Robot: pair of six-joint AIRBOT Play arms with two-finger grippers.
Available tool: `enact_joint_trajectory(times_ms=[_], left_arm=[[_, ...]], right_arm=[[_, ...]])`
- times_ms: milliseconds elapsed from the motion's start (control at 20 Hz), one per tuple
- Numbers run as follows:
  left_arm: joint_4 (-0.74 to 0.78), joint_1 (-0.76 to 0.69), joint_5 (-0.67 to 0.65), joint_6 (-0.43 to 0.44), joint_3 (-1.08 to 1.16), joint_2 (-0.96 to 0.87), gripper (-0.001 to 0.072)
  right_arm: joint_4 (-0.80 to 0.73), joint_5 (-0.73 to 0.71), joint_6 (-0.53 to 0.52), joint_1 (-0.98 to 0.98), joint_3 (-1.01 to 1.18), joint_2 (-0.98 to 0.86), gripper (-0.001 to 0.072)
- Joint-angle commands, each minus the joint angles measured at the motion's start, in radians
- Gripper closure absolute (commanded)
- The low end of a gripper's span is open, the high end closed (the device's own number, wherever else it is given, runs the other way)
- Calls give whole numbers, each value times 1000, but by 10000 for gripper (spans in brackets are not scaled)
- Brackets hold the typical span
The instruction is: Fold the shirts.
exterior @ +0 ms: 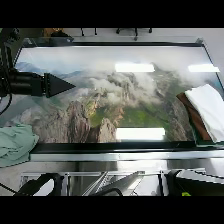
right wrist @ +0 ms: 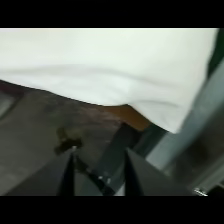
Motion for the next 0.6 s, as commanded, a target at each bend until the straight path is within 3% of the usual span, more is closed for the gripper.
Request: enact_joint_trajectory(times_ms=[0,100,250,400,550], left_arm=[[0,1,46,0,0,0,689],[0,1,71,-5,0,0,689],[2,1,50,-50,0,1,690],[139,-36,50,-116,-38,47,691],[298,-152,106,-151,-249,203,691]], right_arm=[[348,-140,-87,23,4,-2,630],[449,-209,-142,111,3,7,689],[446,-291,-220,334,-36,45,689],[341,-397,-252,646,-193,137,690],[225,-542,-251,1025,-490,262,690]])
